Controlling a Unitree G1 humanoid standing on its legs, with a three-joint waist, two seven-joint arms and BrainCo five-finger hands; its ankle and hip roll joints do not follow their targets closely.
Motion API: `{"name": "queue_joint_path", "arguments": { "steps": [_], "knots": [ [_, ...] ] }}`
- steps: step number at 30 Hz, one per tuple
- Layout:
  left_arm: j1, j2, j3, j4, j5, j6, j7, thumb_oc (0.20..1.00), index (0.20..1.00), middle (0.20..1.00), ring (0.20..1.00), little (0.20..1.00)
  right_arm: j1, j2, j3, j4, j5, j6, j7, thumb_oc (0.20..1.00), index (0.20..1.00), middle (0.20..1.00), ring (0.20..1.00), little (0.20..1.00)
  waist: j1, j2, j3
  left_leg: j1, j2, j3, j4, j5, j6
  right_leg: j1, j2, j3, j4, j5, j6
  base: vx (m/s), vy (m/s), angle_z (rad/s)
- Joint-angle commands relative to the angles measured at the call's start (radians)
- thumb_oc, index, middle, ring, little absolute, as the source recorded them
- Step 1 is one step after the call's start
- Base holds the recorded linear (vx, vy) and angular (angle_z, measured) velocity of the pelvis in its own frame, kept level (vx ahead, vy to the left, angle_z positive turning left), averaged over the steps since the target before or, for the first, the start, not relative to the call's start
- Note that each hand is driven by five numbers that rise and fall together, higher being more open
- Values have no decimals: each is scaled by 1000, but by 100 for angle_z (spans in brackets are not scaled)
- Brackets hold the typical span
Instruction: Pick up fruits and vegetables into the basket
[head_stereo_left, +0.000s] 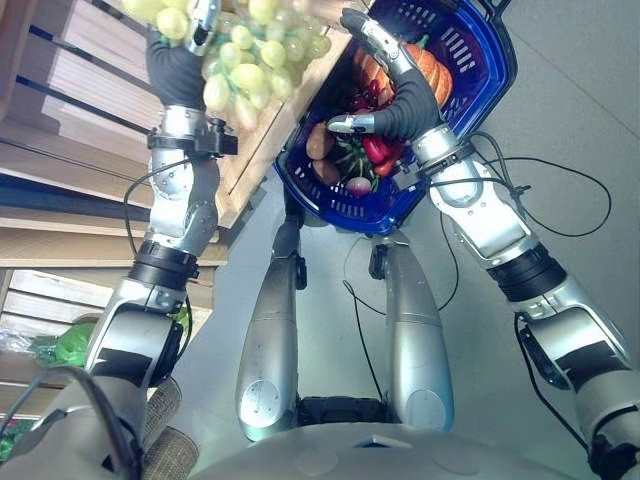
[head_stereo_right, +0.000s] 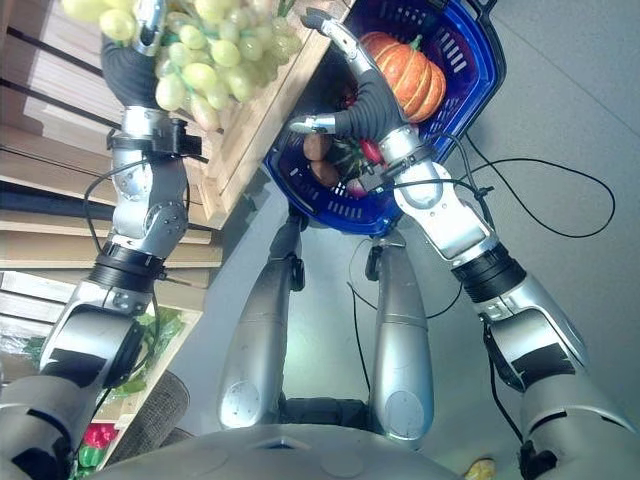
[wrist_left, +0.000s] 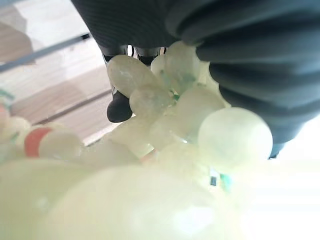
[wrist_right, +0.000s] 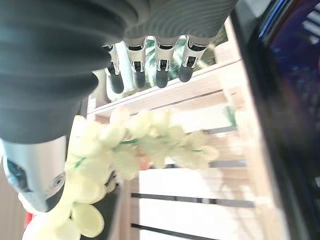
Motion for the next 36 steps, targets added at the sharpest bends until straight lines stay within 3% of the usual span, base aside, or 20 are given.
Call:
{"name": "queue_joint_path", "arguments": {
  "steps": [1, 12, 23, 36],
  "knots": [
    [-39, 1, -19, -113, 59, -24, -35, 200, 200, 200, 200, 200, -18, 22, 7, -107, 32, -31, -12, 1000, 1000, 1000, 1000, 1000, 9, -16, -38, 20, -51, 37, 130, -160, 25, 114, 11, -7, -154, 45, 99, 0, 0, 0],
    [-43, 5, -97, -143, 98, 39, -59, 200, 200, 200, 200, 200, -8, 30, 4, -103, 42, -22, -102, 1000, 1000, 1000, 1000, 1000, 1, -18, -38, 16, -52, 40, 133, -157, 30, 110, 12, -7, -159, 60, 103, 2, -7, 1],
    [-48, -1, -122, -187, 112, -11, -77, 200, 200, 200, 200, 200, 5, 22, 29, -63, 105, 55, -52, 1000, 1000, 1000, 1000, 1000, 0, -26, -38, 15, -52, 37, 124, -147, 31, 108, 13, -9, -164, 71, 103, 0, 0, 0],
    [-77, 15, -104, -281, 128, -22, -123, 200, 200, 200, 200, 200, -5, 9, 42, -57, 175, 113, 9, 1000, 1000, 1000, 1000, 1000, 4, -31, -38, 19, -52, 30, 116, -142, 29, 109, 15, -10, -166, 74, 103, 0, 0, 0]
  ]
}}
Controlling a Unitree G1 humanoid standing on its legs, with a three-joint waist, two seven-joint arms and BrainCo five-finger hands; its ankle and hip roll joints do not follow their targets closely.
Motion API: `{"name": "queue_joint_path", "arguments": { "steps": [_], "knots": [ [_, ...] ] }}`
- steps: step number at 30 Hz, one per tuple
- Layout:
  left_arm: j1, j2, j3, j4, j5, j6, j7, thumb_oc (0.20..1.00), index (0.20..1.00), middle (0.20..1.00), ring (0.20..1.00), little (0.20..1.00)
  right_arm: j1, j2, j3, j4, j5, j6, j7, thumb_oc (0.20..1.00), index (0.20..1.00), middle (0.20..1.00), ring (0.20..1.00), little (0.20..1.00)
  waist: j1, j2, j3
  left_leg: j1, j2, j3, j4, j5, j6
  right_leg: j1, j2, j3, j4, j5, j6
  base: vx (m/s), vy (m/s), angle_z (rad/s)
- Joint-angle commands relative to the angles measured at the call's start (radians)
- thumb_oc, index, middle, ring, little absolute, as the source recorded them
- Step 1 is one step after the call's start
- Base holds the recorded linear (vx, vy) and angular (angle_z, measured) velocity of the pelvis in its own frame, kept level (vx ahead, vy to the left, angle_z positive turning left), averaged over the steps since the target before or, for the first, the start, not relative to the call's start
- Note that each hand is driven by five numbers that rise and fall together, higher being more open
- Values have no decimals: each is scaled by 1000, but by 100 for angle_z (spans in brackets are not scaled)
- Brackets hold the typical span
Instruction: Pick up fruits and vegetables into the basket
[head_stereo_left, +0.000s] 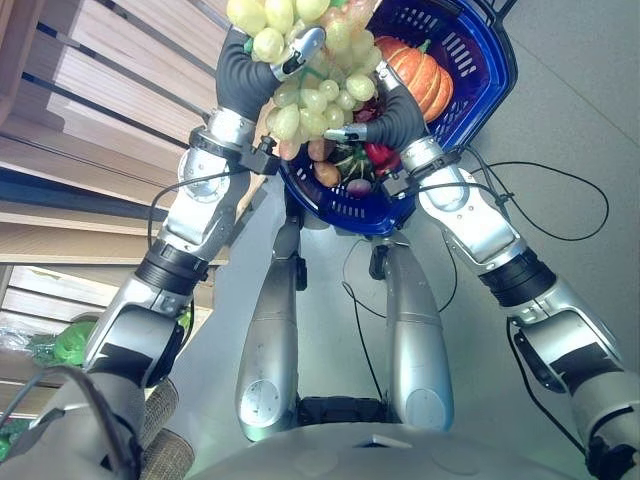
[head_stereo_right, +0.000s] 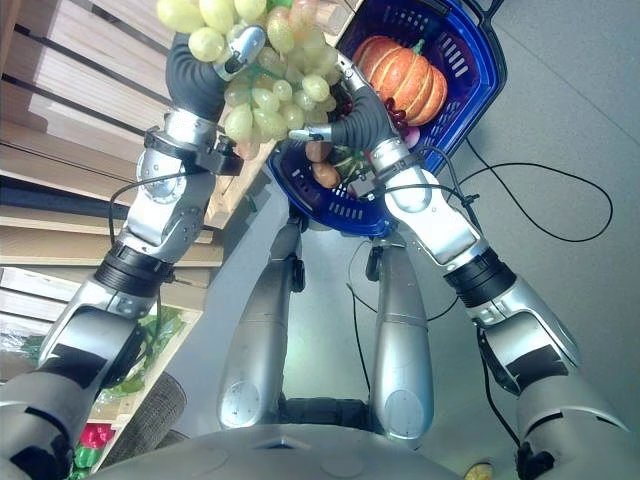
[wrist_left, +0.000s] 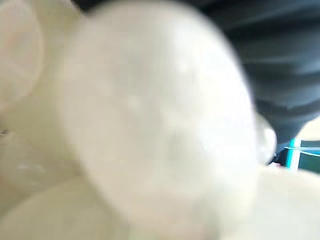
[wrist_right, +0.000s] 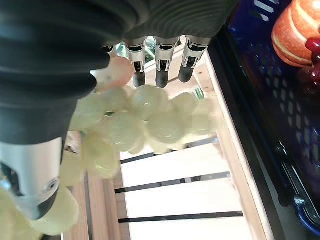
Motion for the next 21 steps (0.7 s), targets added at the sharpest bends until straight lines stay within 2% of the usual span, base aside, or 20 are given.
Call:
{"name": "queue_joint_path", "arguments": {
  "steps": [1, 7, 8, 15, 21],
  "knots": [
    [-51, -6, 2, -141, 12, -84, -67, 200, 200, 200, 200, 200, -18, 13, 4, -57, 28, -29, 25, 1000, 1000, 1000, 1000, 1000, 9, -30, -38, 15, -46, 43, 116, -143, 29, 102, 24, 0, -173, 83, 100, 0, 0, 0],
    [-54, -26, -12, -163, -16, -62, -110, 200, 200, 200, 200, 200, -21, 32, 3, -61, 10, -18, 27, 1000, 1000, 1000, 1000, 1000, 8, -31, -38, 17, -48, 40, 111, -141, 31, 106, 26, 2, -182, 88, 100, 0, 0, 0],
    [-53, -30, -15, -166, -38, -57, -122, 200, 200, 200, 200, 200, -24, 33, 7, -63, 7, -18, 22, 200, 200, 200, 200, 200, 8, -32, -38, 17, -49, 40, 109, -140, 31, 107, 26, 2, -185, 89, 100, 0, 0, 0],
    [-52, -47, -36, -171, -59, -32, -149, 200, 200, 200, 200, 200, -33, 42, 6, -59, 11, -37, 5, 200, 200, 200, 200, 200, 7, -34, -38, 13, -50, 39, 113, -140, 32, 106, 26, 3, -189, 94, 101, 0, 0, 0],
    [-56, -59, -49, -165, -60, -24, -133, 200, 200, 200, 200, 200, -39, 53, 7, -55, 2, -46, -1, 200, 200, 200, 200, 200, 5, -36, -38, 13, -51, 39, 112, -139, 33, 106, 28, 3, -193, 97, 101, 0, 0, 0]
  ]
}}
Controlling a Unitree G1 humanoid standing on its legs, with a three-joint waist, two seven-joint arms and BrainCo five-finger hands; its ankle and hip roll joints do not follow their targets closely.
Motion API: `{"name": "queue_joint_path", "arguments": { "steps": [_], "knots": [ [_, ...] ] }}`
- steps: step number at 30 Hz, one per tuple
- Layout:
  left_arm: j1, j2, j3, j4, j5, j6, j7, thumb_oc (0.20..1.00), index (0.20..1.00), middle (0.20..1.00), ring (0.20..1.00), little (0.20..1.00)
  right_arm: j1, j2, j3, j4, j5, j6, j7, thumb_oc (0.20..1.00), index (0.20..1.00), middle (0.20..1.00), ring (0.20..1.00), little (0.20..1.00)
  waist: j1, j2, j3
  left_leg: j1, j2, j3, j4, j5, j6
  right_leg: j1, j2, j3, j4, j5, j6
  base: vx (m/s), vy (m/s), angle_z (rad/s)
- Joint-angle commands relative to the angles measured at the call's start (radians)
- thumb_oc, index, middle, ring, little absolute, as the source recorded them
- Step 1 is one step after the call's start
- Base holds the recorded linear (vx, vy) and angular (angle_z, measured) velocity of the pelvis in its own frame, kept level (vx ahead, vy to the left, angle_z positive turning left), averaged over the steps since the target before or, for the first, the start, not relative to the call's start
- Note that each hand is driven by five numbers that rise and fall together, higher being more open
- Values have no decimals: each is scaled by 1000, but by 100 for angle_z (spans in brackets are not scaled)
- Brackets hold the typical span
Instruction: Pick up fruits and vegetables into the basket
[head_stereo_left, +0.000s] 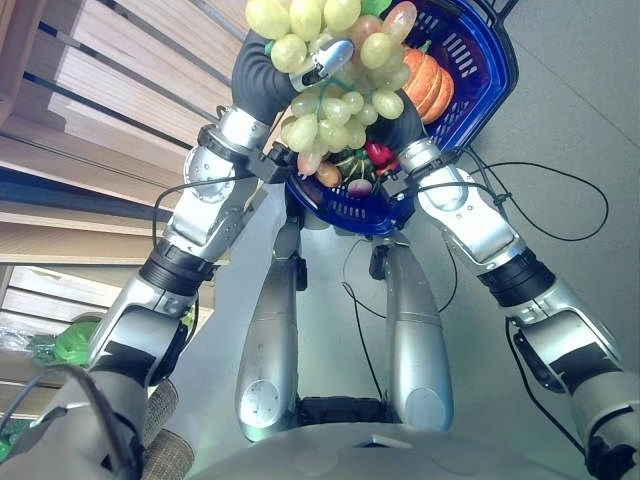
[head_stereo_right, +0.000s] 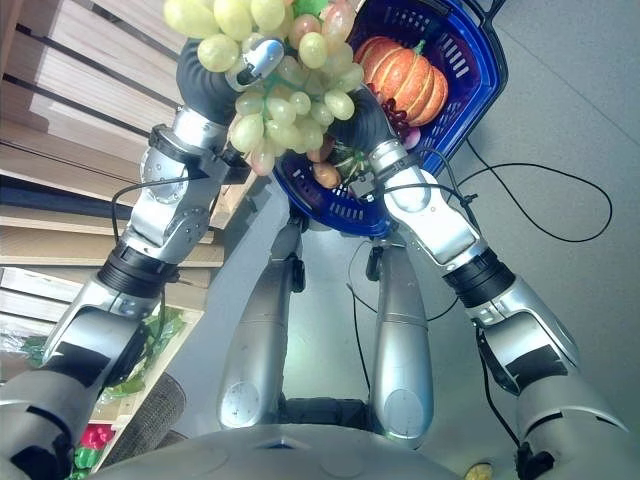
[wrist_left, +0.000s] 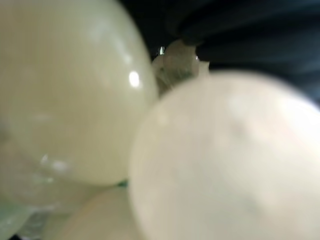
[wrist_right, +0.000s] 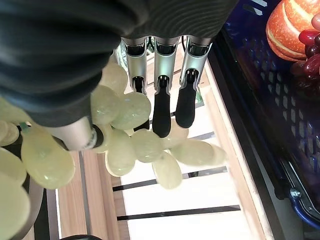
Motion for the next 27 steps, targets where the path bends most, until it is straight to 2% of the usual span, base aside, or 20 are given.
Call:
{"name": "queue_joint_path", "arguments": {
  "steps": [1, 10, 11, 15, 21, 27],
  "knots": [
    [-46, -30, -31, -119, -13, -49, -17, 200, 200, 200, 200, 200, -38, 49, 4, -58, -4, -54, -9, 200, 200, 200, 200, 200, 10, -36, -38, 14, -46, 41, 111, -140, 30, 105, 28, 3, -192, 98, 100, 0, 0, 0],
    [-31, -40, -19, -110, -2, -72, 69, 200, 200, 200, 200, 200, -29, 56, -3, -56, -8, -62, -22, 200, 200, 200, 200, 200, 12, -38, -38, 17, -48, 39, 111, -140, 30, 110, 28, 2, -193, 98, 100, 0, 0, 0],
    [-25, -47, -10, -100, 6, -80, 130, 1000, 1000, 1000, 1000, 1000, -24, 64, -6, -48, -17, -68, -26, 200, 200, 200, 200, 200, 13, -38, -38, 17, -49, 37, 111, -140, 30, 110, 28, 1, -192, 97, 99, 0, 0, 0],
    [-8, -52, 6, -88, 96, -113, 272, 1000, 1000, 1000, 1000, 1000, -20, 69, -16, -49, -25, -69, -33, 200, 200, 200, 200, 200, 16, -38, -38, 15, -50, 33, 108, -138, 31, 108, 28, -1, -193, 98, 100, 0, 0, 0],
    [23, -58, 64, -32, 239, -76, 563, 1000, 1000, 1000, 1000, 1000, -10, 73, -37, -44, -27, -76, -52, 200, 200, 200, 200, 200, 24, -35, -38, 9, -55, 23, 114, -139, 29, 106, 22, -8, -189, 91, 102, 0, 0, 0],
    [49, -53, 108, -15, 297, -63, 674, 1000, 1000, 1000, 1000, 1000, 4, 67, -53, -50, -29, -76, -52, 200, 200, 200, 200, 200, 29, -32, -38, 7, -57, 20, 114, -136, 26, 106, 19, -13, -187, 88, 102, 0, 0, 0]
  ]
}}
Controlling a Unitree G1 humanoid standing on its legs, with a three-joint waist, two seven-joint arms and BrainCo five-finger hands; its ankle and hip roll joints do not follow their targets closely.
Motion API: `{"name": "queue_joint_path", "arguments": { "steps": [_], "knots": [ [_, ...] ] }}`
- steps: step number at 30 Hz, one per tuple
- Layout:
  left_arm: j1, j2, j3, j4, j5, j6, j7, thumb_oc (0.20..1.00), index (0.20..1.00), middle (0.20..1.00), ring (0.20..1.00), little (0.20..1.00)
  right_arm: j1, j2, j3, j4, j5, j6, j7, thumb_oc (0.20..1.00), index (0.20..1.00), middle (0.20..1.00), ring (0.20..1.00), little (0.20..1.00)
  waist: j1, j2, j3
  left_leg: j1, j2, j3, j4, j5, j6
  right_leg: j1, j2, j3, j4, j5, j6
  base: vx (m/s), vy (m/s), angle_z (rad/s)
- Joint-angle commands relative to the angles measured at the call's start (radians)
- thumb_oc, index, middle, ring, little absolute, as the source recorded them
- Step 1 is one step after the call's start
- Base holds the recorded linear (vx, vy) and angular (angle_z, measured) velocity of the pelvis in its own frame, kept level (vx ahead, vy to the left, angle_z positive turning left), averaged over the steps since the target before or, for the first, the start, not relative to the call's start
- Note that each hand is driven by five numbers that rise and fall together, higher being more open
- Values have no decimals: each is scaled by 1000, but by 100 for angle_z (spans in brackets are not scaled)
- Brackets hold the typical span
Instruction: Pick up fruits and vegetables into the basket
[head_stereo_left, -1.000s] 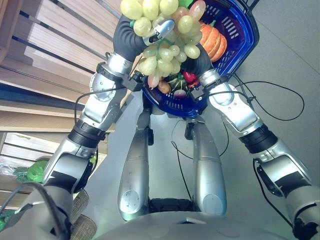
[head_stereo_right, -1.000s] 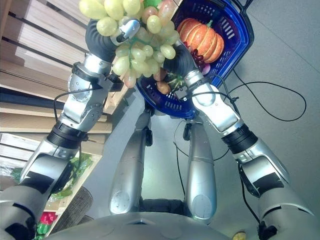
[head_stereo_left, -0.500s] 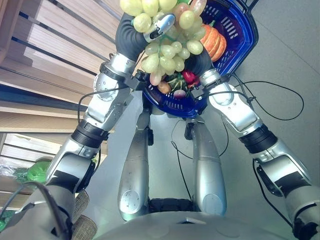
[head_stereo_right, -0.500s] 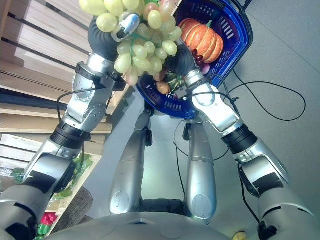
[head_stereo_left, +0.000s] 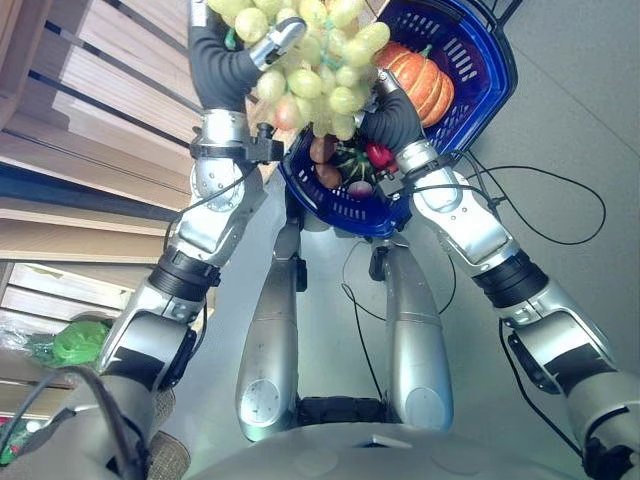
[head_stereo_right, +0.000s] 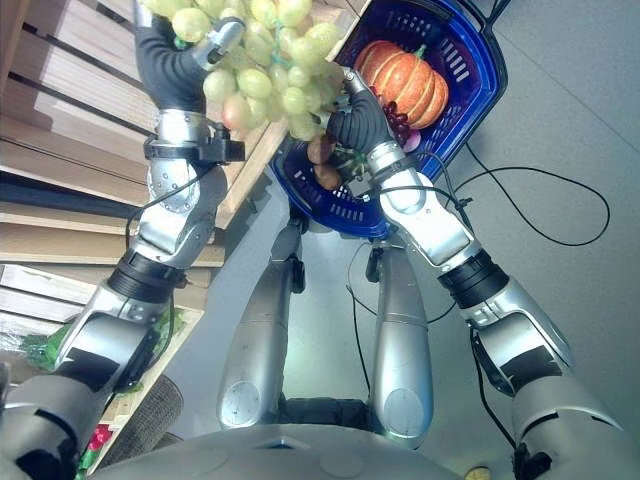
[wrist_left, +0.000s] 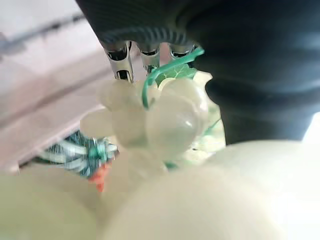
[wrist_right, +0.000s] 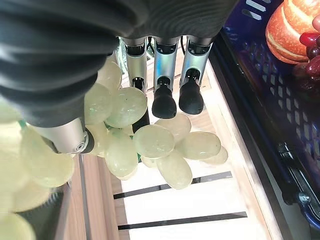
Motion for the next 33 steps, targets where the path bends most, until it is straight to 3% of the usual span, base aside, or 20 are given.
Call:
{"name": "queue_joint_path", "arguments": {
  "steps": [1, 13, 24, 33],
  "knots": [
    [-4, -8, 51, -19, 92, -36, 93, 1000, 1000, 1000, 1000, 1000, 2, 37, -44, -63, -23, -79, -6, 200, 200, 200, 200, 200, 21, -30, -38, -1, -56, 32, 113, -135, 26, 92, 20, -2, -183, 88, 99, 0, 0, 0],
    [-12, -4, 95, 75, 126, 17, 221, 1000, 1000, 1000, 1000, 1000, 11, 44, -60, -48, -20, -90, -22, 200, 200, 200, 200, 200, 18, -28, -38, -5, -50, 39, 122, -135, 20, 86, 22, 2, -167, 79, 98, 0, 0, 0],
    [-9, -2, 116, 159, 112, 0, 222, 1000, 1000, 1000, 1000, 1000, 27, 42, -80, -33, -21, -124, -41, 200, 200, 200, 200, 200, 11, -22, -38, -7, -46, 49, 129, -137, 17, 79, 21, 8, -154, 72, 98, 0, 0, 0],
    [-17, 11, 116, 297, 177, 31, 306, 1000, 1000, 1000, 1000, 1000, 51, 46, -110, 29, -29, -132, -129, 200, 200, 200, 200, 200, 0, -24, -38, -5, -42, 54, 134, -141, 13, 76, 28, 14, -143, 66, 98, 0, 0, 0]
  ]
}}
